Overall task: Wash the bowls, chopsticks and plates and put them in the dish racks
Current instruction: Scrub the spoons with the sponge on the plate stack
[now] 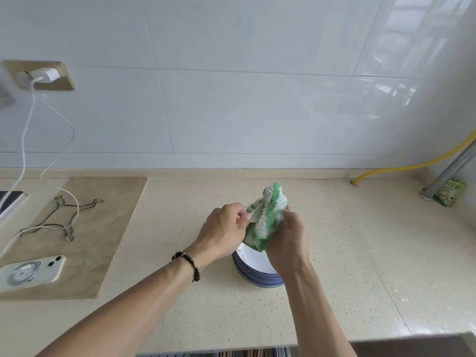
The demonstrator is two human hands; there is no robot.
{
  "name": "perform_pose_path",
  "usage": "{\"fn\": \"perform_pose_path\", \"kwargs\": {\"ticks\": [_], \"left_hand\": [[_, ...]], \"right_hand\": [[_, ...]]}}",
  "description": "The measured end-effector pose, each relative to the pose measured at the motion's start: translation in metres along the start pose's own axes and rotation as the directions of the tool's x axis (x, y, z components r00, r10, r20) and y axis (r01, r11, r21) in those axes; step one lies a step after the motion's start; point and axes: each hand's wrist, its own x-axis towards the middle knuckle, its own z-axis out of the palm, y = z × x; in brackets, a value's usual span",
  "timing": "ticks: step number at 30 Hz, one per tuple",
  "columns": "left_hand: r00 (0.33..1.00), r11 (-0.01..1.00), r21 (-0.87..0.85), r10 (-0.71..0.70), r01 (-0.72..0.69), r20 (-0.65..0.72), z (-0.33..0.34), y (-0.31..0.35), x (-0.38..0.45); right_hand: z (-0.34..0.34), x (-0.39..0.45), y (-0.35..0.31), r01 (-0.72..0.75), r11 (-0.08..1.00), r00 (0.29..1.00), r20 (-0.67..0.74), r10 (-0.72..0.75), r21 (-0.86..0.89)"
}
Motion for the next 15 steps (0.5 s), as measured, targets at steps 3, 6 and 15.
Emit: {"fn": "perform_pose_path", "kwargs": {"ticks": [3, 6, 15], "left_hand": [[0.999, 0.999, 0.0, 0.038, -0.038, 0.017, 0.0, 0.004, -0.001], [0.995, 0.993, 0.063, 0.094, -0.097, 0.046, -0.002, 0.006, -0.001], [0.971, 0.962, 0.229, 0.1, -0.15, 0.218, -0.038, 0.012, 0.012]], "right_hand": [[0.003, -0.003, 0.013, 0.103, 0.993, 0.994, -0.037, -0.105, -0.062], [0.0, -0.002, 0.01, 0.132, 0.983, 0.986, -0.084, -0.143, -0.126], [-0.014, 0.011, -0.038, 0.361, 0.488, 0.93, 0.27, -0.248, -0.795]]}}
